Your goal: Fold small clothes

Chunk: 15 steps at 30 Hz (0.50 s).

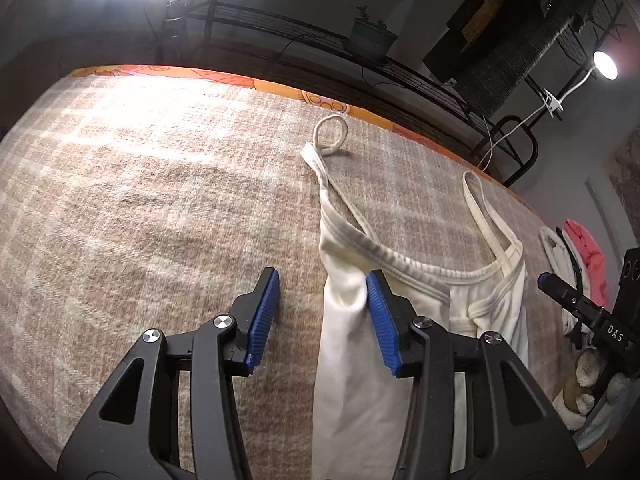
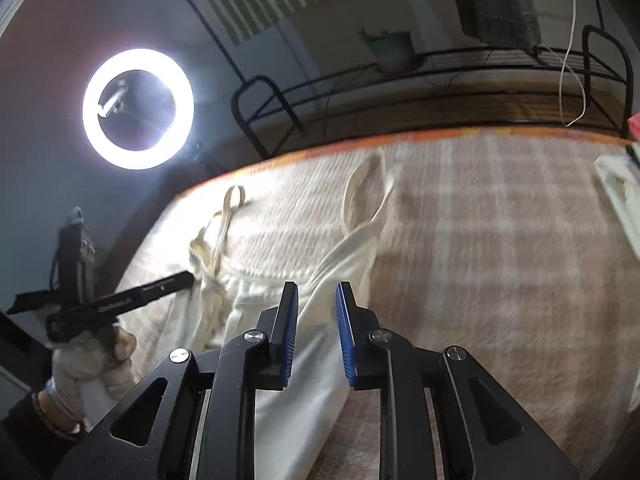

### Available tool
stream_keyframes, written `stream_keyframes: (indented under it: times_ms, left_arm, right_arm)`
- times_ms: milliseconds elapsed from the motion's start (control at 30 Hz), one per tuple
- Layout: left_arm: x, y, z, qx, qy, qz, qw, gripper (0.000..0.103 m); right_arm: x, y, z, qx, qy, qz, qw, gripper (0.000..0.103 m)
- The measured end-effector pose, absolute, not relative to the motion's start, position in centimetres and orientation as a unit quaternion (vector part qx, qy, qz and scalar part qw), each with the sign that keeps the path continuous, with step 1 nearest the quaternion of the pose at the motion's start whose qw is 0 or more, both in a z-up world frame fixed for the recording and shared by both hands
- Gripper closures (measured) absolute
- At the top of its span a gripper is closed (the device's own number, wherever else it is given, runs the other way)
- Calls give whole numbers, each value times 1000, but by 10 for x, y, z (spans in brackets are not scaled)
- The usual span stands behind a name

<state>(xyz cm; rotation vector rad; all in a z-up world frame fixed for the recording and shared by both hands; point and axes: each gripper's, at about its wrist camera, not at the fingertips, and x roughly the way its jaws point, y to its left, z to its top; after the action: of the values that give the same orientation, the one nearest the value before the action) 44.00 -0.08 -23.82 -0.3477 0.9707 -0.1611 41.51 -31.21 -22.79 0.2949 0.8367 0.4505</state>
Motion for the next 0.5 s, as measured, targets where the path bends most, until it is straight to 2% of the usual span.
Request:
stream_keyframes:
  times_ms: [300,333,400,433,500]
  left_arm:
    - [461,-3,-240,-163,458,-81,870,59]
    - [463,-4,-241,-163,457,-85,870,76]
    - [468,-8,-244,-161,466,-95,865,98]
    - [470,-9,-245,-165,465,-97,864,99]
    - [469,-10,-242,-168,462,-101,865,100]
  right_arm:
    - [451,-302,-259,139,451,209,856,82]
    - [454,-299,-258,137,454,215,854,82]
    - [457,-297,-258,140,454,219,852,84]
    - [459,-297,-260,142,457,222,850,98]
    - [459,-299,-261,151,457,222,848,98]
